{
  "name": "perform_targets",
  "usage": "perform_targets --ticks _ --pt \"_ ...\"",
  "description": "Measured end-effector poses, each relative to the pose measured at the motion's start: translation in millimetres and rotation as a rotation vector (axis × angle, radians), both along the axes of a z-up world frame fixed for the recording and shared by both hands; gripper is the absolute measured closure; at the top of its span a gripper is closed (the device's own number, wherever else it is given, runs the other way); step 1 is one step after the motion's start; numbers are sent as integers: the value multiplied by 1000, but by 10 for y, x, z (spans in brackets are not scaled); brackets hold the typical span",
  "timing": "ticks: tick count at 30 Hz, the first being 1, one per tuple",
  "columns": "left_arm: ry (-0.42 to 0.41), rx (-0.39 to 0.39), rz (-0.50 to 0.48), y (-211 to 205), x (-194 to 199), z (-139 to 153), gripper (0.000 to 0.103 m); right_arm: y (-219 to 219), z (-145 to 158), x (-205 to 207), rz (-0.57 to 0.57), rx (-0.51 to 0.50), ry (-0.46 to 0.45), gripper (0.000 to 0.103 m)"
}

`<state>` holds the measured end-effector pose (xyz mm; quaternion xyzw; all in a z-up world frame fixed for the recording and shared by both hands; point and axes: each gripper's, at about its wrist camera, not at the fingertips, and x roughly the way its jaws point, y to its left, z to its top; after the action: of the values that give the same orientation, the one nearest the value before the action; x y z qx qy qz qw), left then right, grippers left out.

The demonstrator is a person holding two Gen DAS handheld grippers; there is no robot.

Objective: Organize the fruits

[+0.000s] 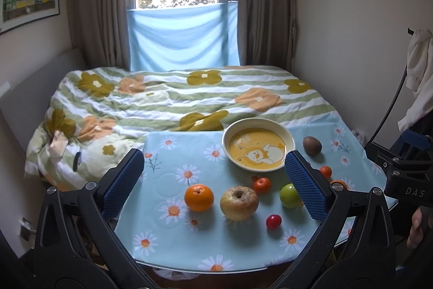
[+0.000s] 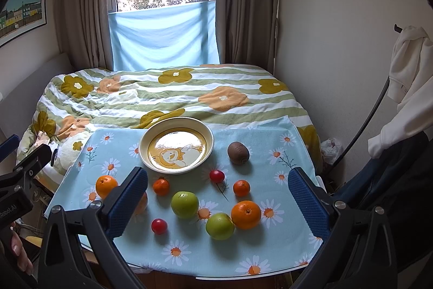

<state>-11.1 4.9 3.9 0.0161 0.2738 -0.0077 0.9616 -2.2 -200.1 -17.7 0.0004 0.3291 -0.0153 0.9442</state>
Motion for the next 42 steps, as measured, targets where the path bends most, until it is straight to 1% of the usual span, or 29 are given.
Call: perform_targets --ticks 21,29,33,38,42 --pt "-4 2 1 22 -16 25 0 -4 -3 -6 0 3 0 0" --pt "-7 19 -3 31 -50 47 0 15 -3 -21 -1 15 1 0" --pt "31 25 -22 54 6 -9 0 49 -36 -55 -18 21 17 0" --pt "88 -4 -108 46 76 -196 0 -14 -105 -105 -61 24 49 0" --pt "126 6 -116 -26 125 -379 0 -110 -234 -112 -91 38 72 0"
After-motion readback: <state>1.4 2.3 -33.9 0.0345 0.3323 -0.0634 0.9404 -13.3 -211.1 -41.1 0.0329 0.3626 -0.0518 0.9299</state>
